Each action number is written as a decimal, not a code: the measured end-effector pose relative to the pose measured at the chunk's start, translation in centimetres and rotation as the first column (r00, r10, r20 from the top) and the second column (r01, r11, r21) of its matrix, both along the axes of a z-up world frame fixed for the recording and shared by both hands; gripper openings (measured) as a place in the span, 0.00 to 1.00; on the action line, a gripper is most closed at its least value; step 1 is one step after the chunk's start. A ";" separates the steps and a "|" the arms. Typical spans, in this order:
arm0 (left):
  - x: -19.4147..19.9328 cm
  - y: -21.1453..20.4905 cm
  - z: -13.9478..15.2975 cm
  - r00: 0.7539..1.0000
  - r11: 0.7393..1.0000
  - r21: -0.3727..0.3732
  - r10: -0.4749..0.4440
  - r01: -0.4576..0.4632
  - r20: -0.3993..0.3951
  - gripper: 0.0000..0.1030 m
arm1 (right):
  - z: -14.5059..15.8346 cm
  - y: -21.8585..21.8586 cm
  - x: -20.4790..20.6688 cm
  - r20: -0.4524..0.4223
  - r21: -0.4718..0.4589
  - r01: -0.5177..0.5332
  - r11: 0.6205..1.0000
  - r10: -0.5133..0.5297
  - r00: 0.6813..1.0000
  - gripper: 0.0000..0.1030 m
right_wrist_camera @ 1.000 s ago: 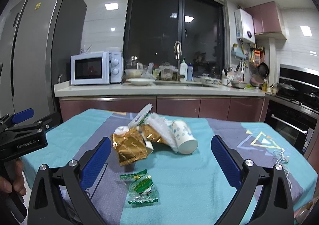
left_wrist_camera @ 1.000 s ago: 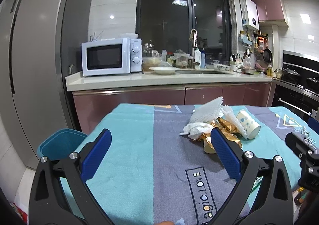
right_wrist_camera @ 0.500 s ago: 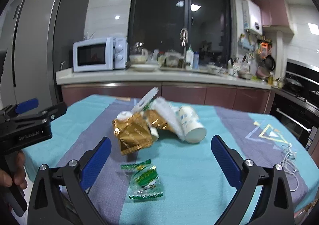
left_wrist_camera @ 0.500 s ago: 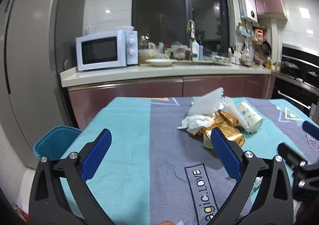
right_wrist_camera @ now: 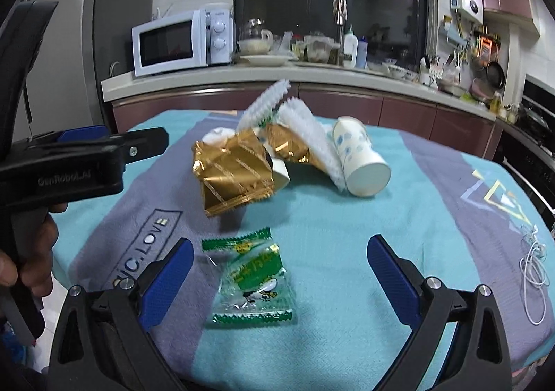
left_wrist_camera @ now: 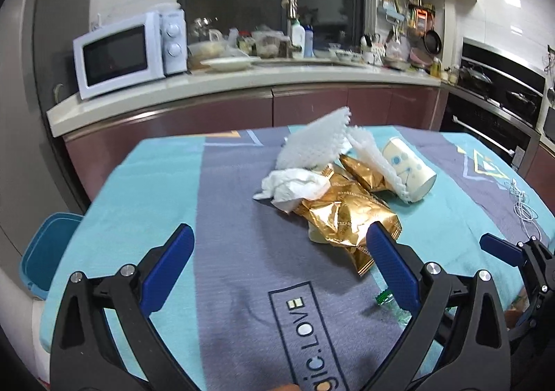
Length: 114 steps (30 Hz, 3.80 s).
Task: Collect trash
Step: 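Reach the right tool to the candy wrapper while the left tool reaches the gold foil bag, then close the right tool on the candy wrapper while the left tool grips the gold bag, then carry both items to the blue bin and open both tools over it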
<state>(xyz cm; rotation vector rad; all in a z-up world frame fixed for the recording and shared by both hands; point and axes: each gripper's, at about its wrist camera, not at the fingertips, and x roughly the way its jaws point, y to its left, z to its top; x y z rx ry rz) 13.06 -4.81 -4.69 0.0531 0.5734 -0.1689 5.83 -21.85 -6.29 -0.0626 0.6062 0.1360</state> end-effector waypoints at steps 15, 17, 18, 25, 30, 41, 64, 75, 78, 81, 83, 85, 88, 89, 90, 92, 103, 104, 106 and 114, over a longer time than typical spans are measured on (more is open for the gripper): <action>4.0 -2.6 -2.4 0.983 0.998 0.006 -0.067 0.069 -0.171 0.95 | -0.7 0.0 0.7 -0.067 0.032 -0.038 0.999 0.040 0.997 0.94; 4.5 -2.9 -2.6 0.981 0.998 -0.001 -0.070 0.071 -0.181 0.95 | -0.8 0.1 0.7 -0.068 0.033 -0.043 0.999 0.045 0.997 0.94; 4.6 -2.9 -2.7 0.979 0.998 -0.004 -0.070 0.070 -0.193 0.95 | -0.8 0.2 0.8 -0.071 0.032 -0.046 0.998 0.048 0.996 0.94; 6.2 -3.4 -3.4 0.962 0.996 -0.045 -0.090 0.081 -0.259 0.92 | -1.2 0.6 1.3 -0.087 0.035 -0.069 0.997 0.072 0.994 0.94; 6.8 -3.9 -3.8 0.953 0.994 -0.049 -0.106 0.096 -0.284 0.86 | -1.5 1.0 1.6 -0.107 0.036 -0.089 0.995 0.092 0.990 0.92; 6.8 -4.2 -4.4 0.941 0.989 -0.093 -0.141 0.118 -0.307 0.60 | -2.2 1.5 1.7 -0.147 0.019 -0.113 0.993 0.114 0.983 0.59; 4.8 -3.4 -3.0 0.939 0.964 -0.174 -0.240 0.201 -0.246 0.20 | -2.0 0.6 1.4 -0.143 0.029 -0.097 0.995 0.100 0.985 0.09; 5.0 -2.4 -0.5 0.922 0.906 -0.343 -0.328 0.247 -0.204 0.13 | -1.0 -0.4 0.9 -0.112 0.054 -0.066 0.996 0.071 0.991 0.09; 4.8 -2.2 0.8 0.930 0.900 -0.351 -0.329 0.256 -0.164 0.13 | -0.4 -1.0 1.0 -0.094 0.056 -0.048 0.997 0.053 0.994 0.08; 4.8 -1.9 2.3 0.943 0.910 -0.326 -0.311 0.257 -0.123 0.13 | 0.3 -1.2 1.5 -0.079 0.058 -0.045 0.997 0.050 0.996 0.08; 4.8 -1.4 3.3 0.950 0.915 -0.316 -0.295 0.251 -0.100 0.13 | 1.0 -1.4 1.7 -0.067 0.075 -0.050 0.996 0.055 0.996 0.08; 4.7 -0.4 4.3 0.960 0.920 -0.314 -0.271 0.235 -0.073 0.13 | 1.8 -1.3 1.9 -0.044 0.068 -0.059 0.996 0.062 0.997 0.08; 4.1 1.6 5.6 0.974 0.932 -0.302 -0.221 0.199 -0.041 0.13 | 2.8 -1.1 2.4 -0.020 0.081 -0.075 0.994 0.077 0.997 0.08; 3.9 2.3 6.0 0.979 0.938 -0.294 -0.203 0.185 -0.031 0.13 | 3.2 -0.9 2.6 -0.010 0.081 -0.084 0.993 0.085 0.996 0.08; 3.4 3.4 6.4 0.985 0.946 -0.282 -0.171 0.159 -0.017 0.13 | 3.5 -0.6 2.9 -0.002 0.082 -0.094 0.992 0.095 0.995 0.08; 2.9 5.2 6.9 0.991 0.954 -0.273 -0.130 0.124 -0.005 0.13 | 4.2 0.1 3.6 0.010 0.088 -0.119 0.989 0.119 0.993 0.08; -1.5 21.6 8.1 0.961 0.943 -0.205 0.273 -0.261 0.031 0.13 | 8.0 13.0 9.2 0.071 0.147 -0.451 0.880 0.446 0.892 0.08; -1.7 23.0 8.1 0.952 0.936 -0.196 0.305 -0.293 0.031 0.13 | 8.3 15.1 9.8 0.073 0.151 -0.491 0.858 0.486 0.871 0.08; -2.5 26.6 7.6 0.928 0.914 -0.185 0.372 -0.362 0.025 0.13 | 8.9 19.3 11.0 0.072 0.157 -0.558 0.815 0.554 0.829 0.08; -2.8 37.4 4.1 0.846 0.842 -0.076 0.531 -0.534 -0.052 0.13 | 8.2 33.8 15.4 -0.041 0.196 -0.692 0.695 0.711 0.702 0.08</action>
